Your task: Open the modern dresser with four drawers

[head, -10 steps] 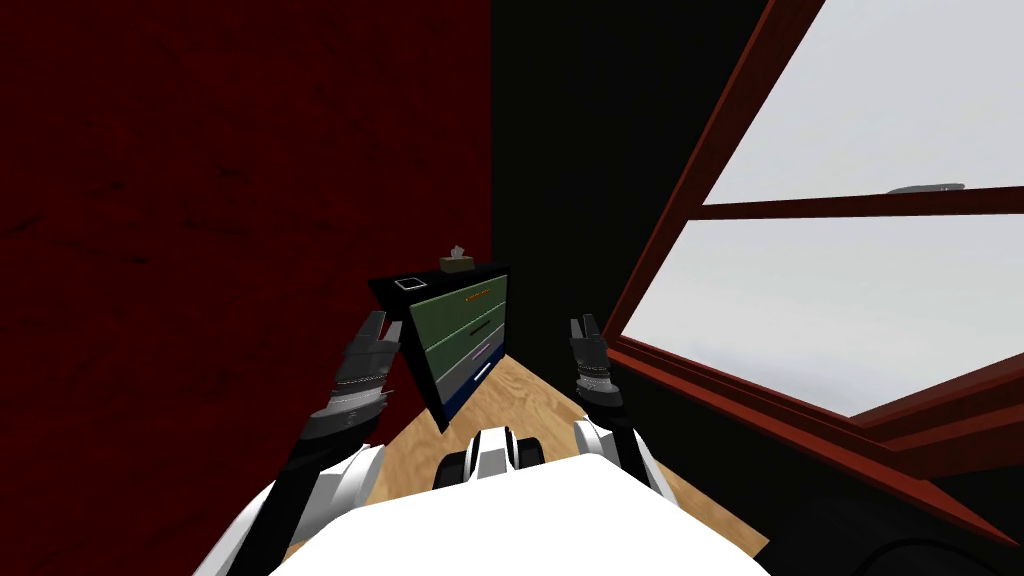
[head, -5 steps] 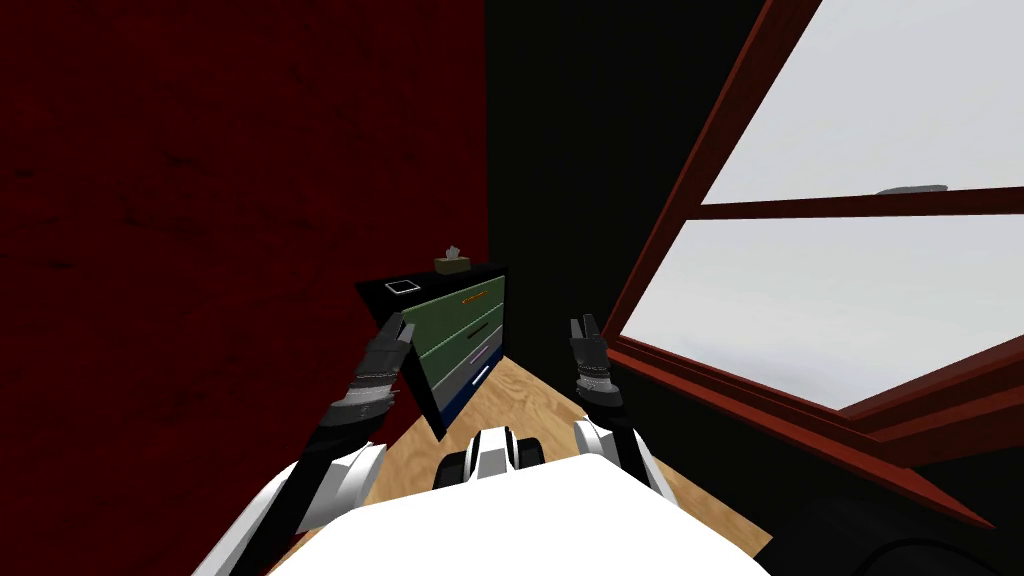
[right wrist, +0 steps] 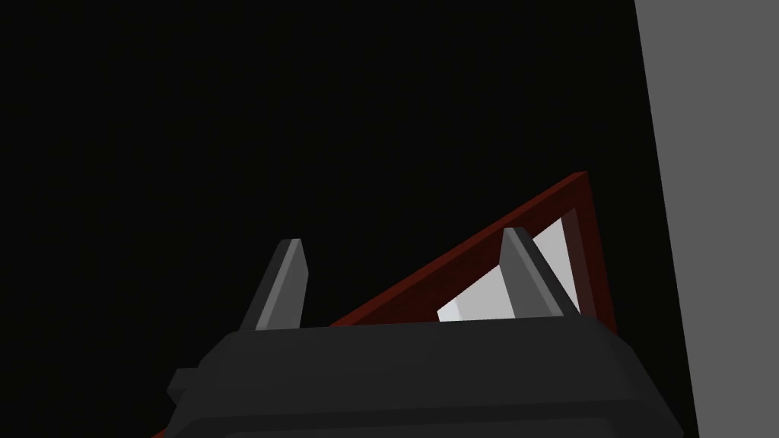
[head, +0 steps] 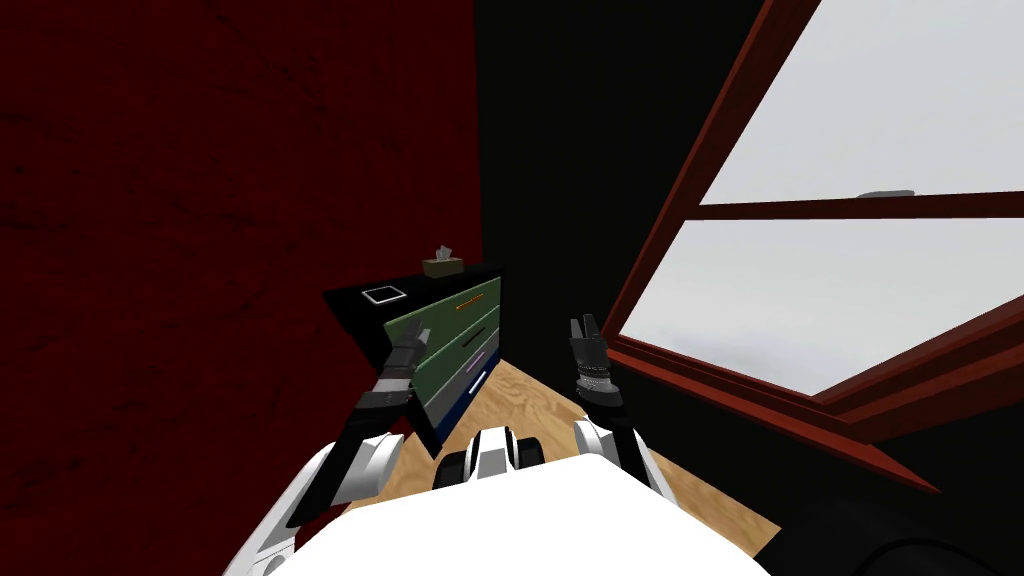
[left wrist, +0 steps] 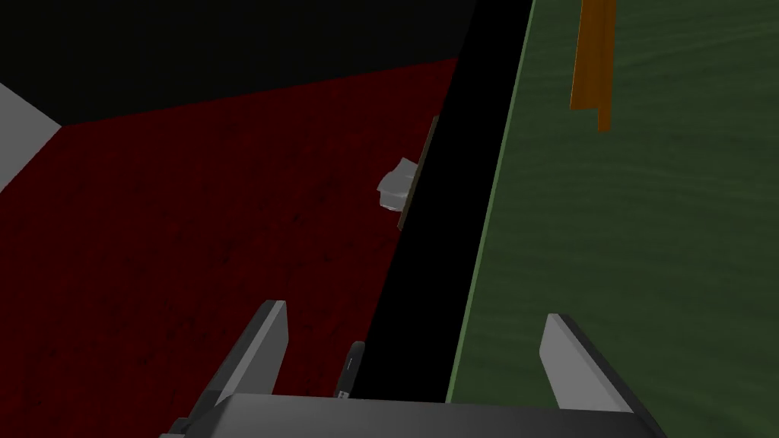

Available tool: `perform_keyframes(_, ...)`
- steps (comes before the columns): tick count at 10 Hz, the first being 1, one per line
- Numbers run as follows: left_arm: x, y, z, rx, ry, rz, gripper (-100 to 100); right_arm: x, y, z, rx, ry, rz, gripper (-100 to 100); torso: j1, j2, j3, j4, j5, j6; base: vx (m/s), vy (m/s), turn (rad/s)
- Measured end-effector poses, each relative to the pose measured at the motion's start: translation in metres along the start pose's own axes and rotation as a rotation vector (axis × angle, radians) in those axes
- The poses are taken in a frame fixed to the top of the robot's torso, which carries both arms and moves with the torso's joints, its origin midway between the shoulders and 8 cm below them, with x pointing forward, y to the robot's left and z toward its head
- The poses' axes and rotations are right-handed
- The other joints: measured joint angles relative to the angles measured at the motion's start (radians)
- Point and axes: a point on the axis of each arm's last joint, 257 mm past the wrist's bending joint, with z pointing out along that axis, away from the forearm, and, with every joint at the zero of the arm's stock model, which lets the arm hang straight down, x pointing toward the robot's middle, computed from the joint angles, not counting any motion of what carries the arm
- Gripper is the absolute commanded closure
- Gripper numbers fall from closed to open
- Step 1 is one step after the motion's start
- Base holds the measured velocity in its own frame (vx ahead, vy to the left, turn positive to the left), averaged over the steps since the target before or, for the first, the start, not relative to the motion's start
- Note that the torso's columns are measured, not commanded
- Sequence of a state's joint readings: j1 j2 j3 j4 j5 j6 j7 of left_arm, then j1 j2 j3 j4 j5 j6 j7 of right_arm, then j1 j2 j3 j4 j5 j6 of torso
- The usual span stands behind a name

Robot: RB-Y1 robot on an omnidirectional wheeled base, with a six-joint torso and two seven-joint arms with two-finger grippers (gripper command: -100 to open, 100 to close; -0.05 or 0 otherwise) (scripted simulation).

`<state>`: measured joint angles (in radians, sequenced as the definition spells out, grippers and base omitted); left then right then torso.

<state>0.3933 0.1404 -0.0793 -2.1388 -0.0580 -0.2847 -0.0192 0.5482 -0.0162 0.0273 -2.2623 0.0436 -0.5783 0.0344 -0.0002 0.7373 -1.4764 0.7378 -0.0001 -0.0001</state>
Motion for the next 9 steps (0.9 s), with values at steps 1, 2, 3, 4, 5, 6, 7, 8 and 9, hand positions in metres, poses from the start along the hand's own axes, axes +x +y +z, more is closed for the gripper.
perform_keyframes(1,0.007,0.013,0.001,-0.029,0.009,-0.023,-100,0.0,0.0,0.0,0.0,0.0,0.0,0,0.0,0.0,0.0,0.0,0.0,0.0,0.082,0.047,-0.083)
perform_keyframes(2,0.012,0.02,0.001,-0.048,0.015,-0.038,-100,0.0,0.0,0.0,0.0,0.0,0.0,0,0.0,0.002,0.001,0.0,0.0,0.0,0.077,0.054,-0.078)
perform_keyframes(3,0.017,0.027,0.001,-0.068,0.025,-0.051,-100,0.0,0.0,0.0,0.0,0.0,0.0,0,0.0,0.002,0.001,0.001,0.0,0.0,0.078,0.056,-0.112)
perform_keyframes(4,0.023,0.037,0.002,-0.091,0.037,-0.065,-100,0.0,0.0,0.0,0.0,0.0,0.0,0,0.0,0.001,0.001,0.0,0.0,0.0,0.061,0.043,-0.102)
perform_keyframes(5,0.027,0.043,0.002,-0.108,0.046,-0.075,-100,0.0,0.0,0.0,0.0,0.0,0.0,0,0.0,0.002,0.001,0.0,0.0,0.0,0.064,0.046,-0.108)
perform_keyframes(6,0.034,0.049,0.004,-0.128,0.054,-0.091,-100,0.0,0.0,0.0,0.0,0.0,0.0,0,0.0,0.001,0.001,0.0,0.0,0.0,0.075,0.046,-0.137)
perform_keyframes(7,0.042,0.058,0.006,-0.151,0.061,-0.112,-100,0.0,0.0,0.0,0.0,0.0,0.0,0,0.0,0.0,0.0,0.0,0.0,0.0,0.102,0.046,-0.105)
perform_keyframes(8,0.049,0.065,0.006,-0.174,0.062,-0.138,-100,0.0,0.0,0.0,0.0,0.0,0.0,0,0.0,-0.001,-0.001,0.0,0.0,0.0,0.094,0.054,-0.086)
perform_keyframes(9,0.056,0.072,0.008,-0.194,0.057,-0.171,-100,0.0,0.0,0.0,0.0,0.0,0.0,0,0.0,0.0,0.0,0.0,0.0,0.0,0.051,0.055,-0.065)
